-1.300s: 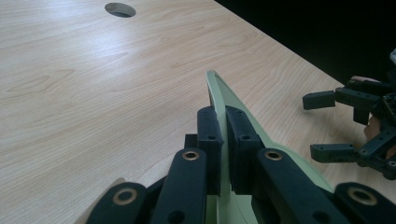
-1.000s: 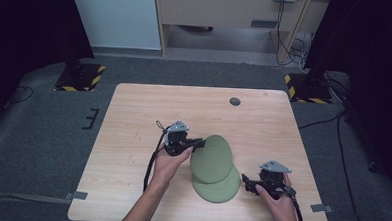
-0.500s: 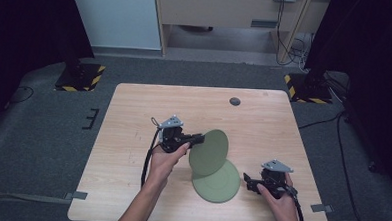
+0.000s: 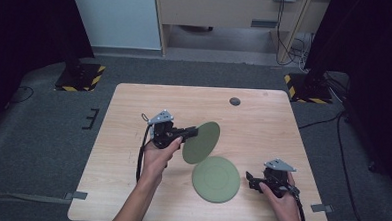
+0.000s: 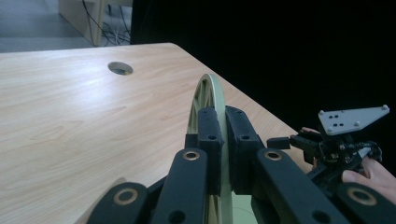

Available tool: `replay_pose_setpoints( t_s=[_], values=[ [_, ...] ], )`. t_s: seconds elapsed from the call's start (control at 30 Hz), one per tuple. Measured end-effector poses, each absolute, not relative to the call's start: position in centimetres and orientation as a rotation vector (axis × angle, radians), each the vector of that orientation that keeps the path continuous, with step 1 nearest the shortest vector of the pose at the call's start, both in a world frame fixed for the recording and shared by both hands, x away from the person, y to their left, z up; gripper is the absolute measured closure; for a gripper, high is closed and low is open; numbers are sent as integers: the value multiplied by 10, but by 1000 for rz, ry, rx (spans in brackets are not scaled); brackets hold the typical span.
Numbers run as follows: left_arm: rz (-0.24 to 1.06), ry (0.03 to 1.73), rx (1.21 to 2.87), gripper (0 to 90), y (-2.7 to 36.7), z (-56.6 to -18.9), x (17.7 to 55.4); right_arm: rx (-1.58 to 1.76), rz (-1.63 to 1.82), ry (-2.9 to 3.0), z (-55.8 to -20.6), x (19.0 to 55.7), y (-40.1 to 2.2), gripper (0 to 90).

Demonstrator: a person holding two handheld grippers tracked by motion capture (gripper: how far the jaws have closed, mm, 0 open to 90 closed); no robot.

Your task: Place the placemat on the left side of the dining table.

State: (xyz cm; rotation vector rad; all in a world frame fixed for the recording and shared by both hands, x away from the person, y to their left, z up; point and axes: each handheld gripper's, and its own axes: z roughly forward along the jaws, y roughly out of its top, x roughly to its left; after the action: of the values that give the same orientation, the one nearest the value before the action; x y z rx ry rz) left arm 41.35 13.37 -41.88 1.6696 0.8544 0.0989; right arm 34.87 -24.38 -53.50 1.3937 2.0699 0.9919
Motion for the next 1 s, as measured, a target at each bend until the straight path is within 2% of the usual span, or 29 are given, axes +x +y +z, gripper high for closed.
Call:
replay_pose_setpoints(
  t_s=[0.57,1.0],
  values=[
    [303,902,1630,853,167,-395,412,1415,963,2028,-533,352,-253,69],
    [350,966,1626,855,188,-402,418,1422,948,2014,-533,353,-258,68]
  ],
)
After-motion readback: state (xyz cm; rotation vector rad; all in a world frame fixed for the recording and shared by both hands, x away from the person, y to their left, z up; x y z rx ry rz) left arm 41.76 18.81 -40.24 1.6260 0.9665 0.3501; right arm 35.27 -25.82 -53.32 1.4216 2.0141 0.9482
